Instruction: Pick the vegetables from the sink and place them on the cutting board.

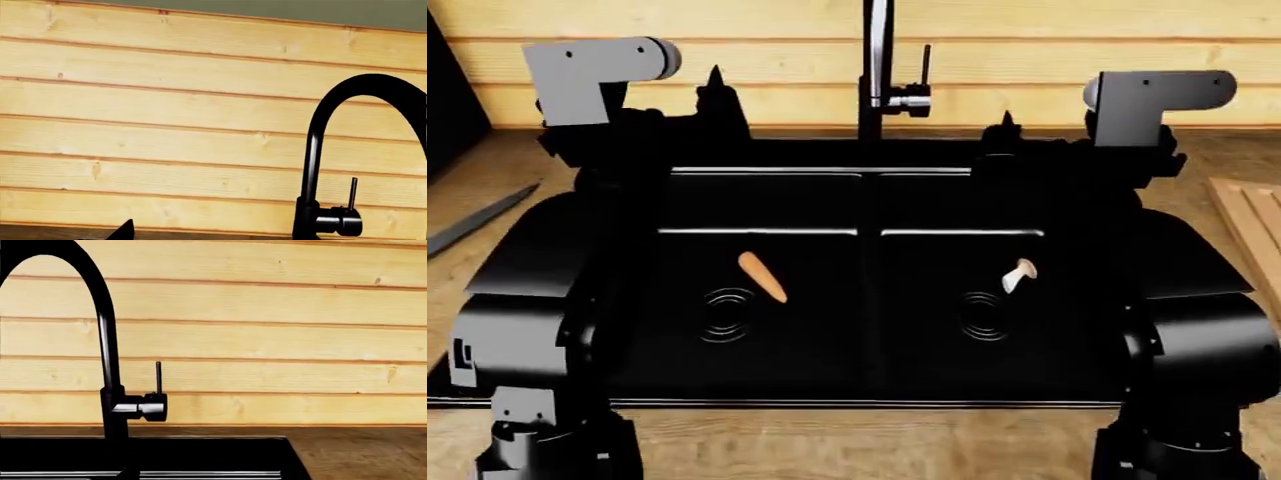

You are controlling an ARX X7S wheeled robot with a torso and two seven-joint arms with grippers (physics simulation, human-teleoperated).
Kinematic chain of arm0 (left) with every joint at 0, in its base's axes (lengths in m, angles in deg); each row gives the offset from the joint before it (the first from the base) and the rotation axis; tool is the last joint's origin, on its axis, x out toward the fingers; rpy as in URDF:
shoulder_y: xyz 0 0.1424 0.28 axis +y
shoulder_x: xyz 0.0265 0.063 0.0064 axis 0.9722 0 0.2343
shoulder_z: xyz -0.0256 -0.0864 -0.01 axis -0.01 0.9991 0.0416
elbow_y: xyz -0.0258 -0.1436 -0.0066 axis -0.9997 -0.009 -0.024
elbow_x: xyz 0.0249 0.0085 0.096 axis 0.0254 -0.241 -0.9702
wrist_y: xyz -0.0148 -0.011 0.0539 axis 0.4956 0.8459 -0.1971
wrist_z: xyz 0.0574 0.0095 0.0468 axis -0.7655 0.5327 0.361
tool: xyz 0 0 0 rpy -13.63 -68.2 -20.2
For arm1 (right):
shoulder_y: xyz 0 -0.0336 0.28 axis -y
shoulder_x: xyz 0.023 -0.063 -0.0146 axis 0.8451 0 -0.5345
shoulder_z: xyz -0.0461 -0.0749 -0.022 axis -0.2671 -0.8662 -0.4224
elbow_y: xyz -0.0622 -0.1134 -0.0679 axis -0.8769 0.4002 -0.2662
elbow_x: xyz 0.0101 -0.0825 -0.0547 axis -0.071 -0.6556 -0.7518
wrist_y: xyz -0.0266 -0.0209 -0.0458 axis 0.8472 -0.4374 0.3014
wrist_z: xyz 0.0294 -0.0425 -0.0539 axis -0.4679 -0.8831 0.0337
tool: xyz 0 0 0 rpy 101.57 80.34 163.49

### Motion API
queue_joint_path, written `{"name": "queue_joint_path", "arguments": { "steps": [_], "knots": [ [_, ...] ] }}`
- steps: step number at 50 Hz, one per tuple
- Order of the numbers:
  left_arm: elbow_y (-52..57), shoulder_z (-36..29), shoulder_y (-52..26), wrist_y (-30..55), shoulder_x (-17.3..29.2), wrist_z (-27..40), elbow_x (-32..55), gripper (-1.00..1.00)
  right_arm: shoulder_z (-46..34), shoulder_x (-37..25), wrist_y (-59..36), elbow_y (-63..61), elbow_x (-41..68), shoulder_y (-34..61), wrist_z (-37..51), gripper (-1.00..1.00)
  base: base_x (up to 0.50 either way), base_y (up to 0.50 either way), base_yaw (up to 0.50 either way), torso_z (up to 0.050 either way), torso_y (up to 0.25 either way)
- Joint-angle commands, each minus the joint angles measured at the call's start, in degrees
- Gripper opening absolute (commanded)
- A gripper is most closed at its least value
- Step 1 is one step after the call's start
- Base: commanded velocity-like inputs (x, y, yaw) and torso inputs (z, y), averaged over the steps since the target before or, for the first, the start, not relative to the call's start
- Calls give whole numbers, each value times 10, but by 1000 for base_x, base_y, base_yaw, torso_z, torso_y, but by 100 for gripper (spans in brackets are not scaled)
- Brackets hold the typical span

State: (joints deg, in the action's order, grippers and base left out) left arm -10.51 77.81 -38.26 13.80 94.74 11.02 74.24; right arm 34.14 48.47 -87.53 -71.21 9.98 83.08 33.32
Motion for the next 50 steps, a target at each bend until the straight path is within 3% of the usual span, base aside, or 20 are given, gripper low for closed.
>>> {"name": "queue_joint_path", "arguments": {
  "steps": [1,24,30,38,40,41,46,50],
  "knots": [
    [-73,11,-59,14,2,6,9,100,-8,5,-13,85,-6,70,9,100,500,0,0,0,0],
    [-27,11,-76,63,9,10,39,100,0,-26,-96,-19,20,72,7,100,500,0,0,0,1],
    [7,26,-83,125,11,24,61,100,-3,-45,-148,-65,28,84,6,100,500,0,0,0,0],
    [156,62,-79,268,10,42,127,100,37,-39,-274,-134,57,92,18,100,500,0,0,0,0],
    [185,68,-77,290,10,45,139,100,67,-13,-363,-151,53,103,54,100,0,0,0,0,0],
    [193,69,-75,293,11,45,142,100,85,-10,-384,-137,100,105,108,100,0,0,0,0,0],
    [201,76,-67,288,10,52,143,100,145,-49,-383,-75,523,77,524,100,0,0,0,0,0],
    [229,86,-64,313,5,60,157,100,157,-48,-379,-35,658,46,638,100,0,0,0,0,0]
  ]
}}
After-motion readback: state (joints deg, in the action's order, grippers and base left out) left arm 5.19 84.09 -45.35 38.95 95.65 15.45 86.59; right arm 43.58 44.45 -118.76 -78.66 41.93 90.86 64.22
